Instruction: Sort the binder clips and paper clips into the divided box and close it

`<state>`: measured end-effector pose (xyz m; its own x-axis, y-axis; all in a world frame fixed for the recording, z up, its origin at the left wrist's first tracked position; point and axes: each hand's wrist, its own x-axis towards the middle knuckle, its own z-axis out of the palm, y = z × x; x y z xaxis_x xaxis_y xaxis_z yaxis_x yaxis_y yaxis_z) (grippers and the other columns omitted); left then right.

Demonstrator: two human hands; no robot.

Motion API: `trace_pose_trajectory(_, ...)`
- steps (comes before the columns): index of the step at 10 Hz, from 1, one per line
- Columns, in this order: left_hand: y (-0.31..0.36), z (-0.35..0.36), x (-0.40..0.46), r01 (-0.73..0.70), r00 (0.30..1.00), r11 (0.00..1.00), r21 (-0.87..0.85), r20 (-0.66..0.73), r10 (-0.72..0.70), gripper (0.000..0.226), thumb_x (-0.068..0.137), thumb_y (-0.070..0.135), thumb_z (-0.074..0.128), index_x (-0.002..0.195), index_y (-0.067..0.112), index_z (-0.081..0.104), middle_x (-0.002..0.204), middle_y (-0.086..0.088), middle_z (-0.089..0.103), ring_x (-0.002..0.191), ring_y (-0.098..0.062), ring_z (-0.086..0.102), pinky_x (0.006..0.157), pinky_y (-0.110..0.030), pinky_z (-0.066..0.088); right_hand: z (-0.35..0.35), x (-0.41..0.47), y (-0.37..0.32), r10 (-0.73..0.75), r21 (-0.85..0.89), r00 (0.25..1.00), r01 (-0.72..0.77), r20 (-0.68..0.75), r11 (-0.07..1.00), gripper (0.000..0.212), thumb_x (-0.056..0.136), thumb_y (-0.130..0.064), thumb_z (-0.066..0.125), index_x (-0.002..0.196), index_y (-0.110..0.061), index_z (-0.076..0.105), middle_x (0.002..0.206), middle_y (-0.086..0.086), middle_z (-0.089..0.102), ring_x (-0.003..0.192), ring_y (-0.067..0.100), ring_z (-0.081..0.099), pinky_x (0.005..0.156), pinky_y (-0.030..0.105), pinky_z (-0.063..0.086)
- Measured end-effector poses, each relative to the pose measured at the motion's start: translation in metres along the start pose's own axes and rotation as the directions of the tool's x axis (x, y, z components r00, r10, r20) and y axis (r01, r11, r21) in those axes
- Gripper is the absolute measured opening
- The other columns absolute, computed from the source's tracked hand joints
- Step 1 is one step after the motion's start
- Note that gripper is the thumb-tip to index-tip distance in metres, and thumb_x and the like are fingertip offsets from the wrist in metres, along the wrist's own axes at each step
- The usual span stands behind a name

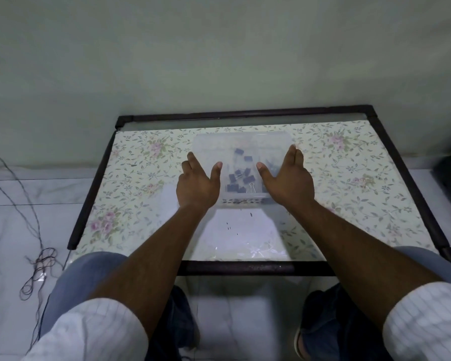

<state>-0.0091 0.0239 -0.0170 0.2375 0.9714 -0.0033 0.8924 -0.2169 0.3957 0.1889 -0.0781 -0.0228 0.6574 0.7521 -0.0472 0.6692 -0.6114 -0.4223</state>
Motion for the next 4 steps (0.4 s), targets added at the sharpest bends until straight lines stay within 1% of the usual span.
trace_pose_trajectory(1,-0.001,-0.003,0.003,-0.021,0.998,1.0,-0.014,0.058,0.022,0.094,0.102,0.071,0.028,0.164,0.003,0.011,0.163,-0.022,0.033,0.131,-0.045,0.056,0.102,-0.051,0.05,-0.001,0.002,-0.001,-0.001,0.0,1.0,0.001,-0.011,1.0,0.11,0.095,-0.081,0.037,0.167,-0.006,0.002,0.175,0.016,0.01,0.139,0.044,0.053,0.107,0.05,0.05)
trace_pose_trajectory(2,-0.003,-0.015,0.005,-0.036,0.985,0.998,-0.047,0.17,0.044,0.099,0.101,0.072,0.031,0.166,0.005,0.001,0.169,-0.022,0.019,0.141,-0.047,0.047,0.11,-0.053,0.044,-0.009,0.003,0.001,-0.003,0.086,0.998,-0.003,0.064,0.996,0.108,0.096,-0.078,0.042,0.168,-0.009,0.0,0.176,0.014,0.007,0.149,0.042,0.042,0.115,0.05,0.042)
trace_pose_trajectory(3,-0.012,-0.042,-0.002,-0.021,0.949,0.993,-0.115,0.309,0.056,0.108,0.096,0.076,0.042,0.166,0.008,-0.006,0.173,-0.02,0.007,0.155,-0.043,0.028,0.12,-0.055,0.032,-0.03,-0.006,0.011,0.012,0.337,0.993,-0.052,0.12,0.94,0.104,0.095,-0.072,0.053,0.168,-0.01,0.01,0.174,0.015,0.021,0.157,0.035,0.03,0.125,0.048,0.03)
trace_pose_trajectory(4,-0.019,-0.057,-0.005,-0.038,0.965,0.988,-0.151,0.25,0.075,0.108,0.093,0.078,0.044,0.167,0.008,0.006,0.173,-0.018,0.015,0.157,-0.037,0.026,0.123,-0.053,0.03,-0.047,-0.01,0.019,0.041,0.386,0.998,-0.053,0.04,0.921,0.094,0.096,-0.065,0.058,0.165,-0.012,0.024,0.169,0.015,0.032,0.154,0.033,0.035,0.123,0.045,0.032)
